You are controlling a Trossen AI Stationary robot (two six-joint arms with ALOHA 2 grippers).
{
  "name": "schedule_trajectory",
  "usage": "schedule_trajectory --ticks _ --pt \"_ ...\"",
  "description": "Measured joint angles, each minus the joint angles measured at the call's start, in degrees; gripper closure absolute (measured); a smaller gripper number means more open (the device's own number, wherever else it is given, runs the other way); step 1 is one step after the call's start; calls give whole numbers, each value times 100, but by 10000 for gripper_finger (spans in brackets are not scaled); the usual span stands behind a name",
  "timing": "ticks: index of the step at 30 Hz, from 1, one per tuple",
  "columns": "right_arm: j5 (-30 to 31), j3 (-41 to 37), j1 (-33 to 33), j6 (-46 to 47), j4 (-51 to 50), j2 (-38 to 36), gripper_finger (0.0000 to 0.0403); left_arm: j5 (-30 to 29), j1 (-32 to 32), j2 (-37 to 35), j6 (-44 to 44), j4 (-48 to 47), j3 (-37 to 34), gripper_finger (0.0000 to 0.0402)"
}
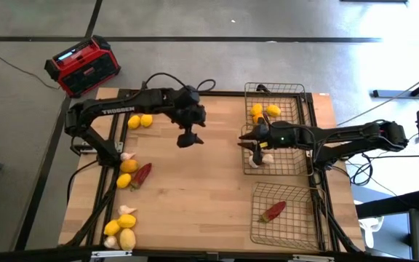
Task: Sort produce into baskets
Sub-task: Put the yellow lemon into the top wire basket
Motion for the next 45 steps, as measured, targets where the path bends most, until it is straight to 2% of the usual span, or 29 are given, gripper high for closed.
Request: schedule_trajectory --ticks 4,6,12,15,25,30,33,37,40,45 --pt "0 0 0 -5 25 0 283 -42 30 -23 -238 -628 0 23" --pt "0 0 0 -42 61 0 283 -321 25 -23 -265 -972 0 22" --pt "0 0 0 -101 165 0 283 -2193 143 -23 -526 -1661 -2 22" --pt "-1 0 0 -101 164 0 283 -2702 376 -23 -848 -1724 -2 22" --pt "0 0 0 -96 116 0 283 -2853 1550 -51 -1731 -2134 -7 22" --pt "0 0 0 -88 116 0 283 -3682 1984 -51 -2015 -2570 -9 22" --pt "0 0 0 -87 116 0 283 -3893 2187 -57 -2158 -2626 -67 22" --pt "0 0 0 -87 118 0 283 -3891 2317 -64 -1789 -2530 -533 22" --pt "0 0 0 -87 125 0 283 -3890 2325 -64 -1613 -2102 -1045 22" --pt "0 0 0 -87 206 0 283 -3881 2325 -62 -1799 -1624 -1683 22"
